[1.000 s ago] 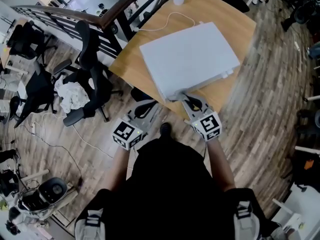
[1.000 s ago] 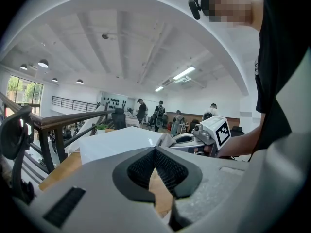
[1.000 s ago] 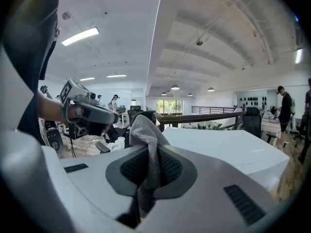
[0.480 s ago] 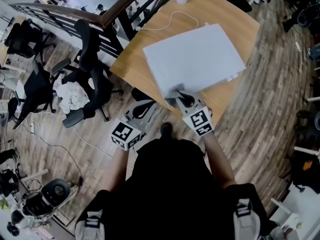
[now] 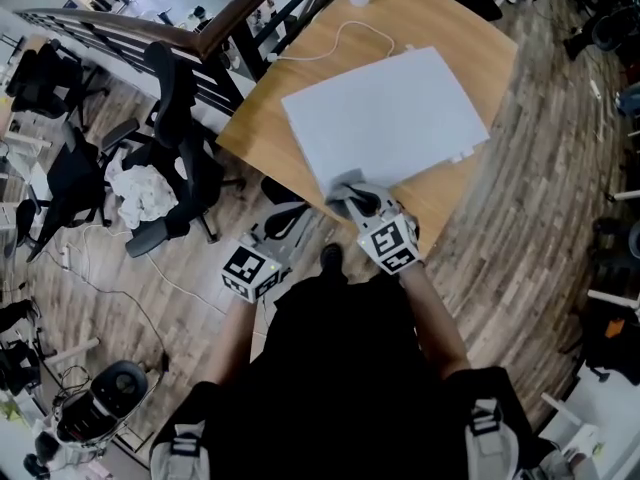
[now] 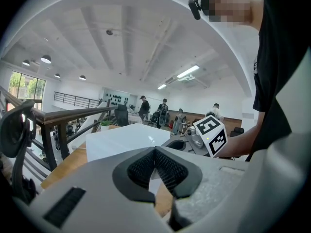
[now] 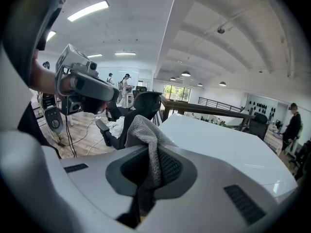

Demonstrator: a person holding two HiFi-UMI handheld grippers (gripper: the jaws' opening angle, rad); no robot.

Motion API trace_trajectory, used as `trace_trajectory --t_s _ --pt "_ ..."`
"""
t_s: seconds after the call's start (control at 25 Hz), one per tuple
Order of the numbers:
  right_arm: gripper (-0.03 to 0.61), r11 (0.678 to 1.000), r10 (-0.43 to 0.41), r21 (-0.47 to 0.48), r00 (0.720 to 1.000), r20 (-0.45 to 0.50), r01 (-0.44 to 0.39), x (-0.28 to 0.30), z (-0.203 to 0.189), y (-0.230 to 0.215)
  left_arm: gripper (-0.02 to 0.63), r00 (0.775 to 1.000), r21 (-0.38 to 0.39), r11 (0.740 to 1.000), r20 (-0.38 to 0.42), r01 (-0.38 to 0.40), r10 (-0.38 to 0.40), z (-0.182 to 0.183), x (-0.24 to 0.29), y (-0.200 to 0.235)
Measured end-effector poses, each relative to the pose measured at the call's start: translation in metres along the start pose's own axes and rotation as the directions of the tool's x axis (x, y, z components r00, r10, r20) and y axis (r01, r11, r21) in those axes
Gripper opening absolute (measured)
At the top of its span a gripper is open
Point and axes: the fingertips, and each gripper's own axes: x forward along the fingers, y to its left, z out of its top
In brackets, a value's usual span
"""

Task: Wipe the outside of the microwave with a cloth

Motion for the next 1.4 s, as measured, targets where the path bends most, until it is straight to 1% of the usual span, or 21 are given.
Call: trace_trajectory --t_s 0.2,0.32,0.44,0.6,0.8,1.0,1.24,1.4 --pt "0.015 1.000 0.021 0.006 1.000 0.004 -0.021 -0.001 -0.003 -0.007 0.002 1.000 -0.002 1.000 -0.010 -0.023 0.023 0.004 0.009 -0.006" --pt "0.015 0.999 0.051 -0.010 0.999 0.008 -0.051 -0.005 -0.005 -0.016 0.002 0.999 -0.005 0.999 -0.006 -0.045 0.045 0.006 0.018 -0.014" --pt "0.015 0.996 0.080 -0.026 0.997 0.009 -0.080 -0.010 -0.012 -0.027 0.002 0.997 -0.011 0.997 0.007 -0.079 0.079 0.008 0.027 -0.025" --pt "0.015 0.993 0.119 -0.021 0.993 0.008 -0.118 -0.019 -0.020 -0.038 0.002 0.992 -0.033 0.992 0.025 -0.123 0.123 0.012 0.039 -0.037" --pt "0.015 0.988 0.155 -0.034 0.988 0.017 -0.154 -0.023 -0.025 -0.049 0.002 0.987 -0.046 0.987 0.033 -0.153 0.155 0.017 0.054 -0.050" --pt "0.015 0.986 0.163 -0.047 0.986 0.014 -0.162 -0.030 -0.031 -0.067 0.002 0.982 -0.047 0.982 0.038 -0.182 0.184 0.020 0.064 -0.056" --pt "0.015 0.985 0.169 -0.030 0.986 0.007 -0.169 -0.041 -0.042 -0.089 0.002 0.976 -0.062 0.976 0.046 -0.208 0.211 0.018 0.080 -0.066" --pt "0.015 0.987 0.159 -0.024 0.987 0.006 -0.158 -0.047 -0.050 -0.110 0.002 0.972 -0.067 0.972 0.053 -0.225 0.229 0.018 0.093 -0.072"
